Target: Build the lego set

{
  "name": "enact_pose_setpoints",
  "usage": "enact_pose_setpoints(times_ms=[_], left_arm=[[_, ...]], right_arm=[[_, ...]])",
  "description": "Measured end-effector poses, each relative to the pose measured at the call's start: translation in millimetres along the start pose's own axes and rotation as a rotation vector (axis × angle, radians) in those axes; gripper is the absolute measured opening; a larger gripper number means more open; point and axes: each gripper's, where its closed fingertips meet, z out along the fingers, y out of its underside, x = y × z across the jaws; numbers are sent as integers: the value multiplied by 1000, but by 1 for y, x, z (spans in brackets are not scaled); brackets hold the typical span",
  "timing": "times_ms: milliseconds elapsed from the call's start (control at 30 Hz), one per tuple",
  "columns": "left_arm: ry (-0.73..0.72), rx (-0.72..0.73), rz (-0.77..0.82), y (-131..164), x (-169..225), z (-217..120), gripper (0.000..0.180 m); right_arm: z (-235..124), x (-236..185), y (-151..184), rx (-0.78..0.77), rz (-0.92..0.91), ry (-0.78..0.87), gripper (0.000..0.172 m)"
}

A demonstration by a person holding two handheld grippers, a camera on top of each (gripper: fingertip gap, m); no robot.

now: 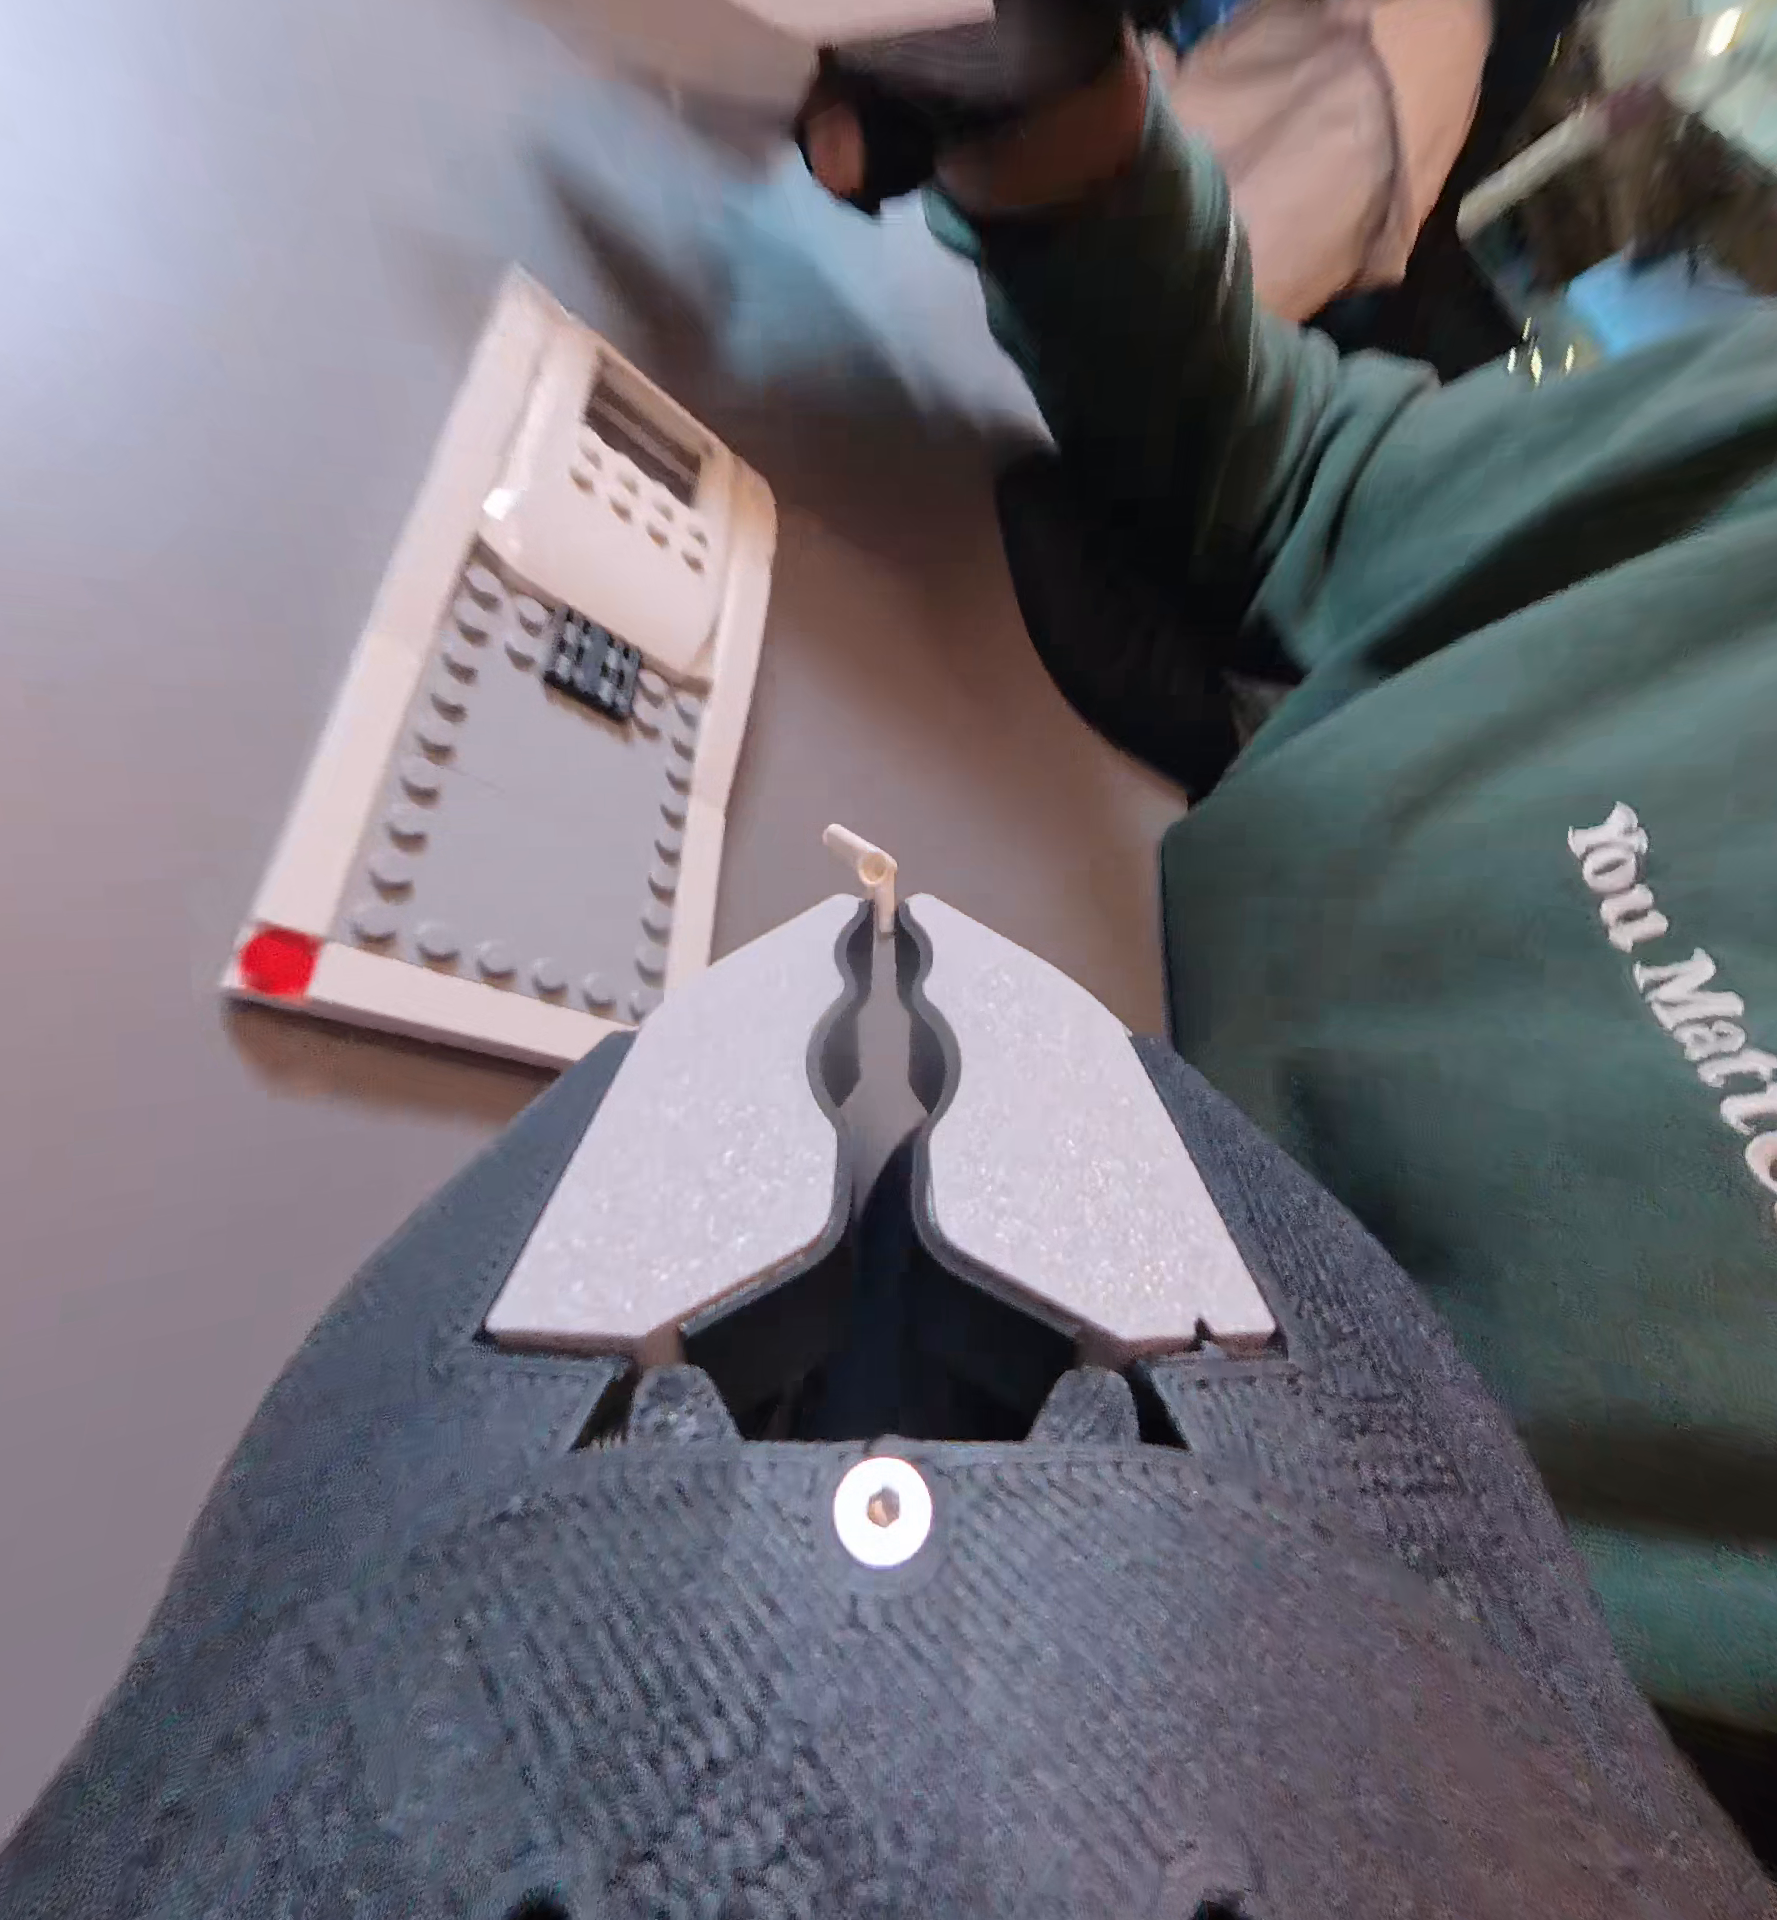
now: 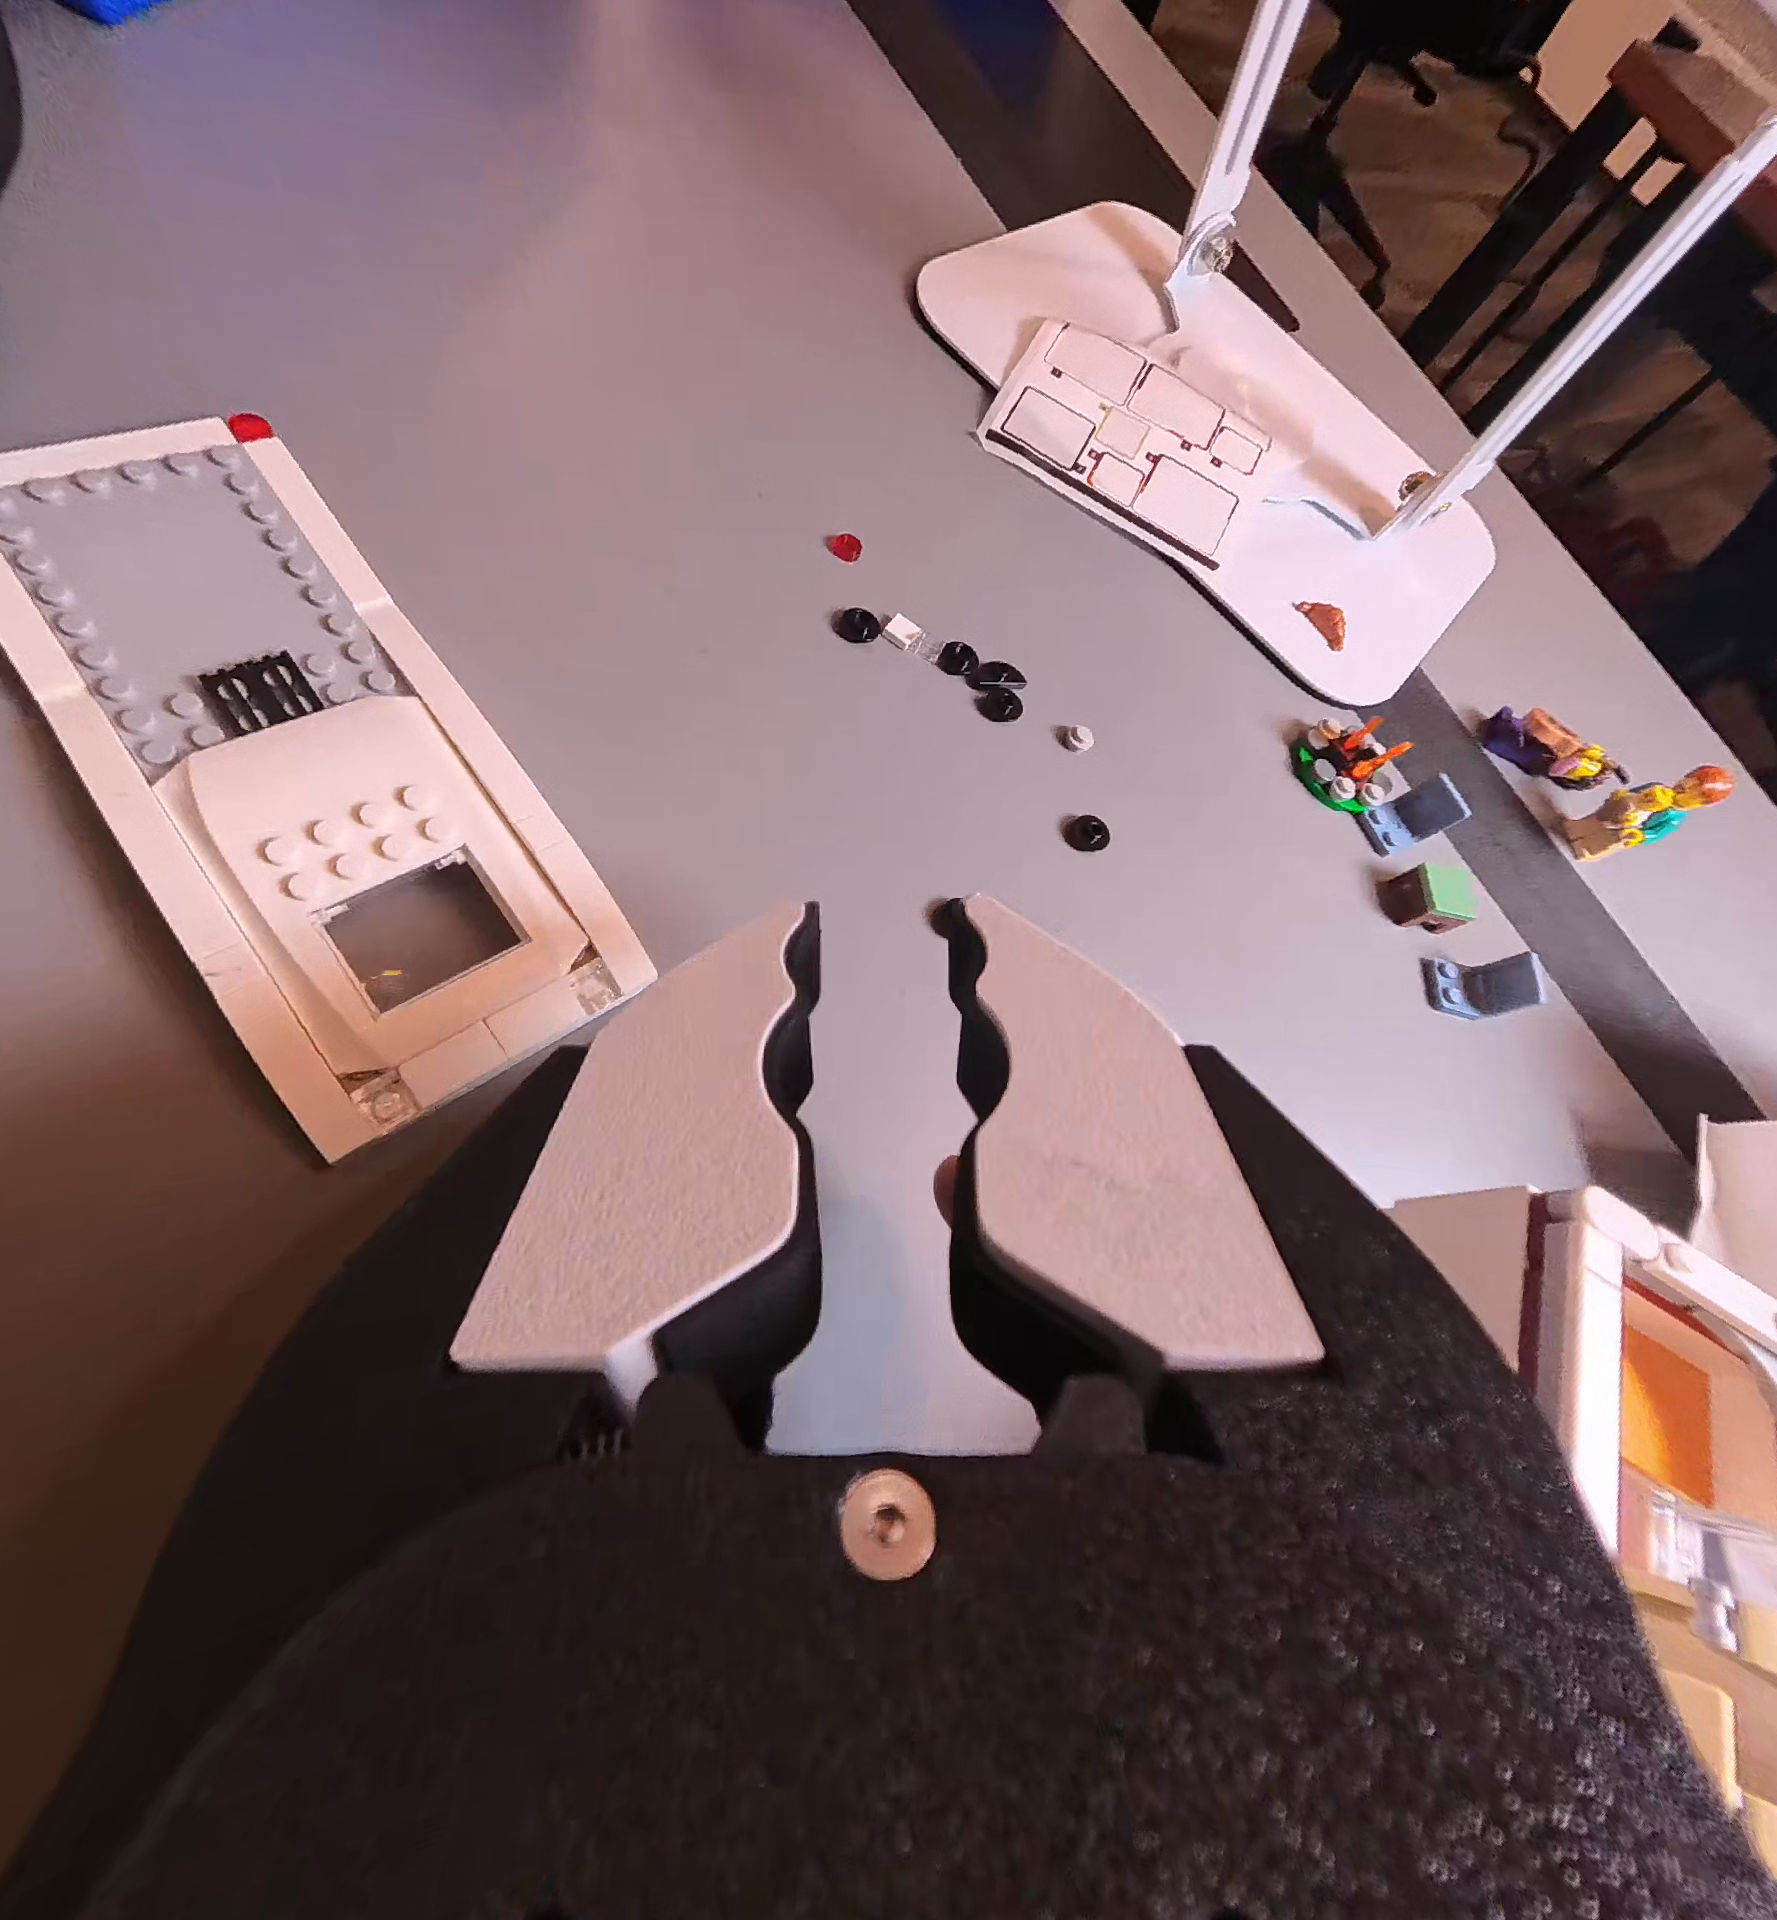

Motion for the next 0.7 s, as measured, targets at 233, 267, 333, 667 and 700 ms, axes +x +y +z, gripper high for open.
enact_pose_setpoints(times_ms=[233,267,333,667,700], left_arm=[[-109,-203,156,15,-2,15,24],[-122,-196,181,13,-1,13,27],[-166,-147,237,4,-3,6,28],[-537,-115,407,-2,-51,-35,67],[-532,-125,405,0,-51,-34,69]], right_arm=[[19,9,-12,-43,-69,-3,22],[27,12,-15,-59,-91,-12,22],[45,19,-21,-98,-106,-63,23],[100,26,-18,-415,-69,-427,30],[103,28,-16,-442,-76,-422,30]])
